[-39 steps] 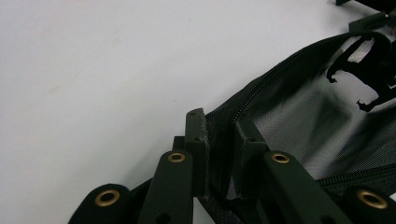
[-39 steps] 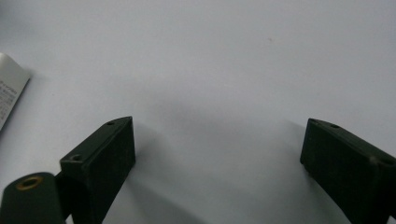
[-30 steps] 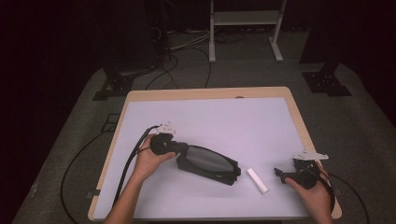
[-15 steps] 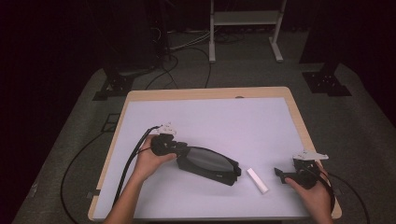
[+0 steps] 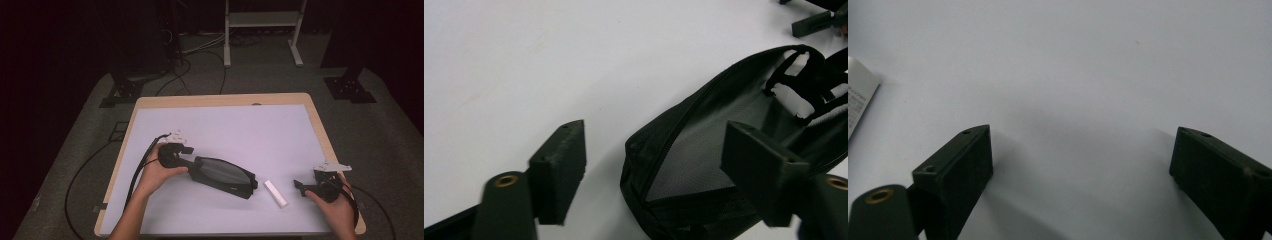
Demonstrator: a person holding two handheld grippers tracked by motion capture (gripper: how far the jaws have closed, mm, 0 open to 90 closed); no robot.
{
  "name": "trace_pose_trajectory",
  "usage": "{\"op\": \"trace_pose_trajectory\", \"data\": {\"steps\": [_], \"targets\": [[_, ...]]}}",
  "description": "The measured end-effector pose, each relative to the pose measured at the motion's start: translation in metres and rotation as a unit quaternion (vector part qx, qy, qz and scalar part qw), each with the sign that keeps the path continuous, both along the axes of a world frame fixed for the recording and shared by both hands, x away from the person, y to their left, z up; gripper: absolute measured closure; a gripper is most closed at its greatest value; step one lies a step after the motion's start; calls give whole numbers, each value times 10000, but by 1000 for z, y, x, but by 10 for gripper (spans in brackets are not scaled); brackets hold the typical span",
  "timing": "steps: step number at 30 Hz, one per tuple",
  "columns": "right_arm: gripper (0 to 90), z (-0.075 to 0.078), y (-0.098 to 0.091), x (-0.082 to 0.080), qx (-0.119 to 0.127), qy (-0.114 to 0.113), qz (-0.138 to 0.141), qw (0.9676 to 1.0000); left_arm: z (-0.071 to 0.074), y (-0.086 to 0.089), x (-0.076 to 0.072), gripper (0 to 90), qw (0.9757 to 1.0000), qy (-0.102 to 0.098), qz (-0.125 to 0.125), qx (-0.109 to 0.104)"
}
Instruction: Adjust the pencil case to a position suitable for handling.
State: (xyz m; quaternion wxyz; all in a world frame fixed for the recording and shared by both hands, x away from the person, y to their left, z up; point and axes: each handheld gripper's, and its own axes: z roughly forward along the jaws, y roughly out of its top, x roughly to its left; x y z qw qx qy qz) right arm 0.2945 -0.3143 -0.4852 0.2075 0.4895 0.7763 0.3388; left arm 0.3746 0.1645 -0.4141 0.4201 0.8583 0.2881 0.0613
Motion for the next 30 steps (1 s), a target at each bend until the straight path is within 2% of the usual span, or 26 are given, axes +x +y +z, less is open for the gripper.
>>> {"op": "trace_pose_trajectory", "data": {"steps": [6, 12, 15, 22, 30], "targets": [[92, 0, 0, 0, 0, 0, 0, 10000, 6, 6, -4, 169, 9999, -21, 122, -55], [93, 0, 0, 0, 1, 2, 0, 10000, 8, 14, -10, 116, 9996, -61, 284, 48], [93, 0, 0, 0, 2, 2, -1, 10000, 9, 20, -12, 108, 9994, -53, 348, 67], [93, 0, 0, 0, 1, 1, 0, 10000, 11, 30, -18, 101, 9989, -64, 467, -76], [92, 0, 0, 0, 0, 0, -1, 10000, 9, 44, -24, 94, 9982, -94, 586, -52]]}}
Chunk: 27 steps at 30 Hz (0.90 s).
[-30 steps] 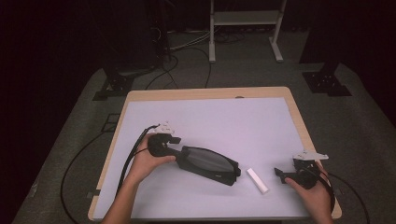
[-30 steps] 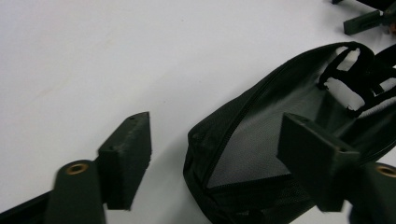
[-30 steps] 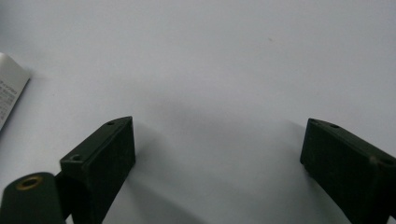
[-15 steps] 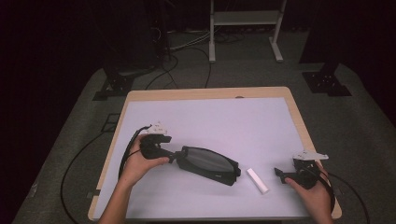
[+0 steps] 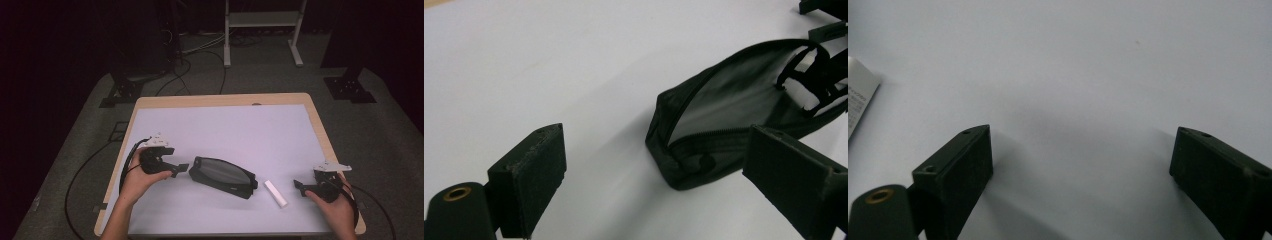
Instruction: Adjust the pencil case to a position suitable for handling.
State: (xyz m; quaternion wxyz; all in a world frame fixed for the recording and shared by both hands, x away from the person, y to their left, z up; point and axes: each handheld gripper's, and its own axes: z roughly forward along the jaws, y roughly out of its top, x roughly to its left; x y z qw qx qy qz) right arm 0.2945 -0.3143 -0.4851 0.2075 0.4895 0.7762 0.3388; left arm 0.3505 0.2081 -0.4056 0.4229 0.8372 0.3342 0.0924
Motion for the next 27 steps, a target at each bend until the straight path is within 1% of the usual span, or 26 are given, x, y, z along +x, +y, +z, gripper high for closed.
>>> {"op": "trace_pose_trajectory", "data": {"steps": [10, 19, 27], "targets": [[92, 0, 0, 0, 0, 0, -1, 10000, -5, 17, -8, 93, 9999, 9, 114, 9], [92, 0, 0, 0, 0, -1, -1, 10000, -11, 33, -15, 93, 9996, 43, 261, 70], [93, 0, 0, 0, -2, -2, 2, 10000, -21, 43, -21, 93, 9990, 95, 393, 216]]}}
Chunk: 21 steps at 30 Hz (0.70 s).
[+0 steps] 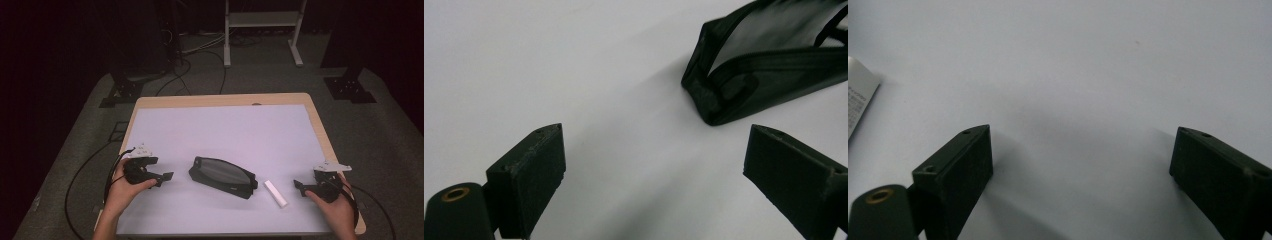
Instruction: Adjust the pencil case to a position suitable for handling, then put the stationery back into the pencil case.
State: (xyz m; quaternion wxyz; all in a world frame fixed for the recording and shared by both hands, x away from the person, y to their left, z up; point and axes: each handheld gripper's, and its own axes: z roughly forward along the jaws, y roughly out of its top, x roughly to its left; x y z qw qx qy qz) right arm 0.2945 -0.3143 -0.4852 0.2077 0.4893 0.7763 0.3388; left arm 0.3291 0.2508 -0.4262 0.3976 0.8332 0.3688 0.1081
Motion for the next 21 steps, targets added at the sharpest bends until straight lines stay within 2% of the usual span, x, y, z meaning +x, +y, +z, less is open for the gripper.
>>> {"op": "trace_pose_trajectory", "data": {"steps": [9, 16, 21], "targets": [[93, 0, 0, 0, 1, 1, -2, 10000, -15, 11, -9, 93, 9997, 94, 158, 167], [92, 0, 0, 0, 0, 1, -3, 10000, -26, 19, -16, 93, 9987, 170, 267, 405], [92, 0, 0, 0, 3, 2, -3, 10000, -32, 20, -16, 92, 9975, 137, 331, 609]]}}
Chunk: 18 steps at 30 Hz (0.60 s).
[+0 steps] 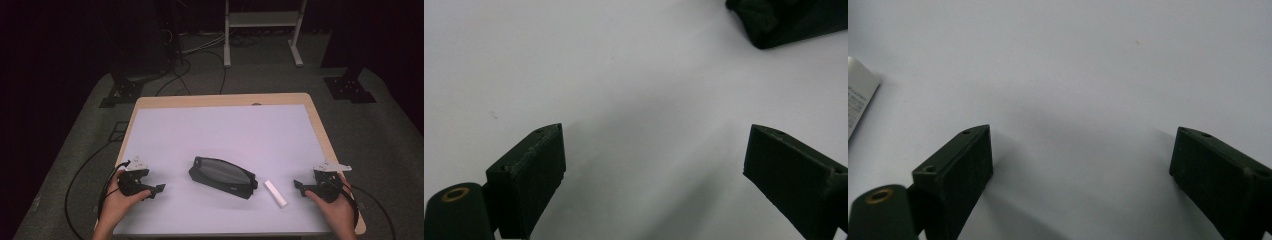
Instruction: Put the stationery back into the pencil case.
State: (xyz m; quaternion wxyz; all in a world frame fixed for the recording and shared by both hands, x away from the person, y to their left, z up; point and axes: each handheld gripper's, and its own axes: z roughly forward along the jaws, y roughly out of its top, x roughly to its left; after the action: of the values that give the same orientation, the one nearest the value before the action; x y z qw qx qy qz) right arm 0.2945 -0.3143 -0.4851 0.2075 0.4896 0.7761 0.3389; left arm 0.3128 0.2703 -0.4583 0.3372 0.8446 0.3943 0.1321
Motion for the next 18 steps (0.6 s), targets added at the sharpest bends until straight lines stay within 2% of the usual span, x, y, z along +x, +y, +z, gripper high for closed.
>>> {"op": "trace_pose_trajectory", "data": {"steps": [3, 5, 8, 12, 15, 18], "targets": [[93, 0, 0, 0, -1, -1, 2, 10000, -4, -1, 1, 88, 9999, -41, 34, 128], [92, 0, 0, 0, 0, -1, 0, 10000, -8, -1, 2, 41, 9998, -23, 71, 196], [93, 0, 0, 0, 1, 4, 3, 10000, -13, -1, 3, 39, 9993, -70, 196, 313], [93, 0, 0, 0, -4, 7, 1, 10000, -15, -3, 3, 13, 9993, -133, 207, 298], [91, 0, 0, 1, -7, 21, 2, 10000, -19, 0, 0, 4, 9993, -285, 208, 160], [91, 3, 1, 3, -57, 159, 20, 9999, -20, 1, -1, 1, 9991, -363, 203, 117]]}}
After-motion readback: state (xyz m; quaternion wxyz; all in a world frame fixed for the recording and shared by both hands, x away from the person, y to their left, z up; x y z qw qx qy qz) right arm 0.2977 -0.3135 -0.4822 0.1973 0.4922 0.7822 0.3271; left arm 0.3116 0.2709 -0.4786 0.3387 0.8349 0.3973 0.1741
